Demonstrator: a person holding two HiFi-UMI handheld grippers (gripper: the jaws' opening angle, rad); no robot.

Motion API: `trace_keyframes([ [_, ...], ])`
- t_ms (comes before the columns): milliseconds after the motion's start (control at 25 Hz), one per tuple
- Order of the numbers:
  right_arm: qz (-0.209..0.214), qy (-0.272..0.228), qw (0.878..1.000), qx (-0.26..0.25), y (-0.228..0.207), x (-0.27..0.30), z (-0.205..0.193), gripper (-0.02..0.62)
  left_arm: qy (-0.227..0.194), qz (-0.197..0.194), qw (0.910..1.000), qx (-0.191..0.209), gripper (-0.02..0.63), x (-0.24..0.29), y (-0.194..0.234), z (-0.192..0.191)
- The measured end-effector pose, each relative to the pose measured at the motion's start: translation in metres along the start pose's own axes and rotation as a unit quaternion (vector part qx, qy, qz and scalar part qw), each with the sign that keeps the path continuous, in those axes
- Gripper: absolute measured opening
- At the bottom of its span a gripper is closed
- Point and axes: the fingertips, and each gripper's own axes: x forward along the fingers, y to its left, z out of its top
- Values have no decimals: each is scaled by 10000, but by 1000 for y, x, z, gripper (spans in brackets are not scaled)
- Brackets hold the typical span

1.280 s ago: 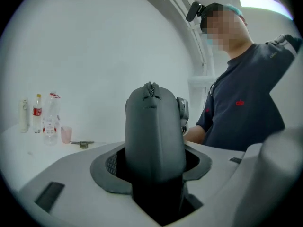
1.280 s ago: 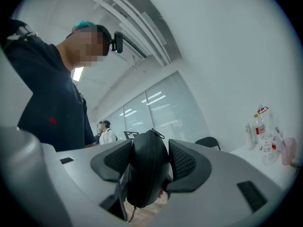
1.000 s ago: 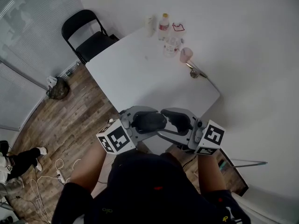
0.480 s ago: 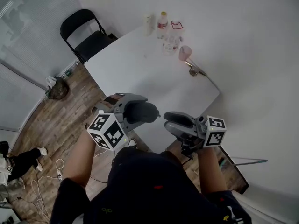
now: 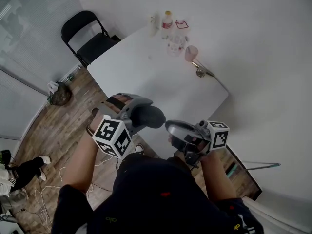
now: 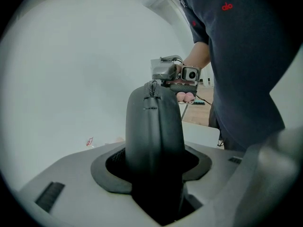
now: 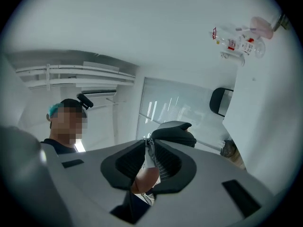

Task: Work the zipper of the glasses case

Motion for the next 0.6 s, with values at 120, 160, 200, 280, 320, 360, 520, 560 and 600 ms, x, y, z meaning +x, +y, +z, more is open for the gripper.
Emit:
trace_keyframes([
  [120, -36, -42, 10000, -67, 0, -1, 0, 54, 57, 4, 10000, 30, 264, 1, -3, 0],
  [160, -104, -29, 9998, -158, -1, -1, 0, 35, 97, 28, 9999, 52, 262, 2, -4, -1],
  [200, -209, -10, 9993, -301, -1, -1, 0, 25, 154, 77, 9998, 77, 264, 3, -3, -1],
  [280, -577, 75, 9955, -747, -4, -2, 2, 20, 342, 257, 9990, 154, 262, 4, 1, -6],
  [320, -830, 150, 9911, -1034, -5, -1, 3, 20, 465, 367, 9980, 209, 262, 4, 4, -9],
  [360, -1099, 240, 9846, -1342, -7, 0, 5, 20, 582, 470, 9969, 253, 261, 5, 7, -12],
  [520, -1968, 598, 9485, -2410, -8, 5, 12, 20, 896, 751, 9930, 139, 259, 8, 18, -19],
  [560, -2120, 705, 9389, -2620, -8, 7, 12, 20, 954, 761, 9925, 88, 259, 10, 18, -20],
  [600, -2240, 807, 9305, -2783, -9, 9, 11, 20, 1006, 757, 9920, 57, 258, 12, 19, -22],
])
